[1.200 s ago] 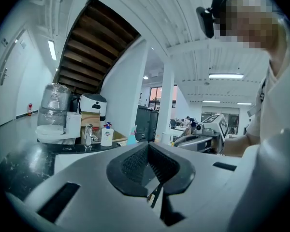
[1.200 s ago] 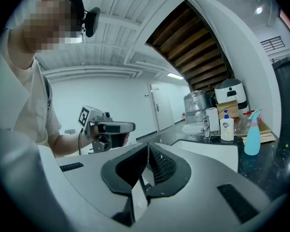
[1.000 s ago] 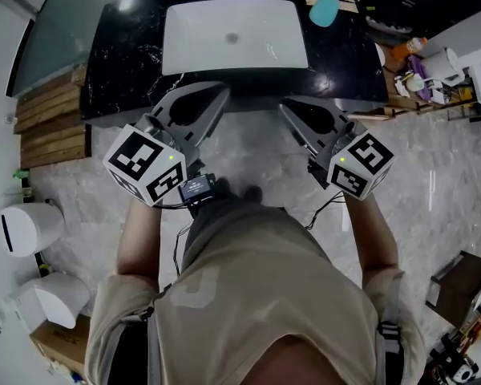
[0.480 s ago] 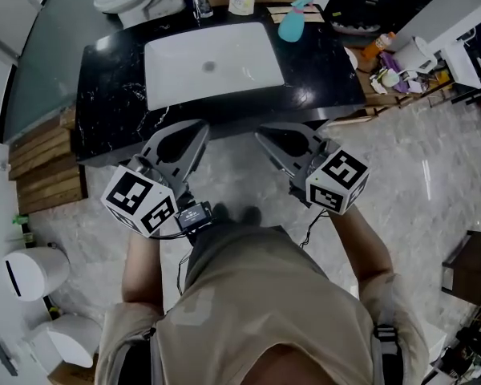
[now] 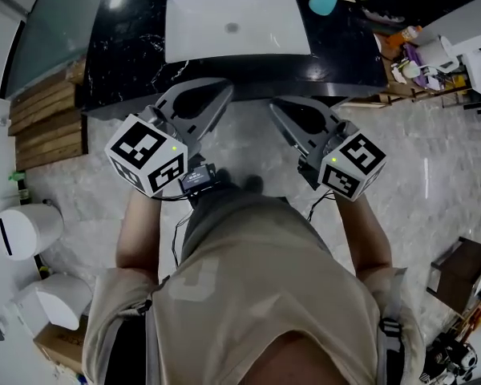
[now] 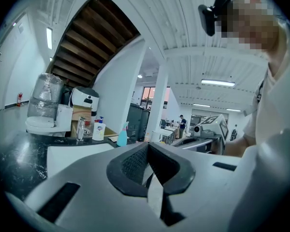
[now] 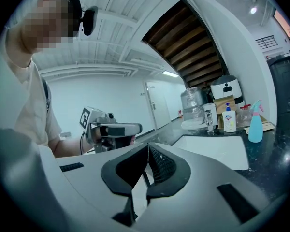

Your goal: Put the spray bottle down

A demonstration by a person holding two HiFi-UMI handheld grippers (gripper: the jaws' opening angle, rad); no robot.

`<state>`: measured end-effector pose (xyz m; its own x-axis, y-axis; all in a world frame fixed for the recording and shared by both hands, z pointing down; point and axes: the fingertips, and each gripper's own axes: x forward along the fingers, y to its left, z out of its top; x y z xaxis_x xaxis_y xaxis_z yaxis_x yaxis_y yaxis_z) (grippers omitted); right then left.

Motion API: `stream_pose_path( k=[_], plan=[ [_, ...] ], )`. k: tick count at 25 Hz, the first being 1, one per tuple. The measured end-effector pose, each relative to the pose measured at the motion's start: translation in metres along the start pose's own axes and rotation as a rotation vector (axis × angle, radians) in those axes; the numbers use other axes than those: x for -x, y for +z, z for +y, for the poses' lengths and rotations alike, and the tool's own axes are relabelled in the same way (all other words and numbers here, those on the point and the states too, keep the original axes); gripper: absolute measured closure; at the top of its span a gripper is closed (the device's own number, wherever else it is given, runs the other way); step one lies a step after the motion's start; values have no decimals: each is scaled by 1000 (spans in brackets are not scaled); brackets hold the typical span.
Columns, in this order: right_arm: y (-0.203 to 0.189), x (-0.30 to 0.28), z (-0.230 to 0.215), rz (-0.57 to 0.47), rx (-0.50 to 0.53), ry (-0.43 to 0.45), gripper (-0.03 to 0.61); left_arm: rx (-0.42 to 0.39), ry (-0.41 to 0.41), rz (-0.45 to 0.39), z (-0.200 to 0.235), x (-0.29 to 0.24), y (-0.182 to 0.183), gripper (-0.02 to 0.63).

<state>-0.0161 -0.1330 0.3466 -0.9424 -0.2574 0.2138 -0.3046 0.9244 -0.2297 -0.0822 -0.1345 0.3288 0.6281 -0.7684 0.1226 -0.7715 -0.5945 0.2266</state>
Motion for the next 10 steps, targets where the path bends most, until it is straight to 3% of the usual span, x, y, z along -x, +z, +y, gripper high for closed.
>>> stream_pose_path(
  k=[10],
  plan=[
    [-4, -21, 23, 33, 15, 58, 555, 4, -10, 0, 4, 8, -1, 604]
  ],
)
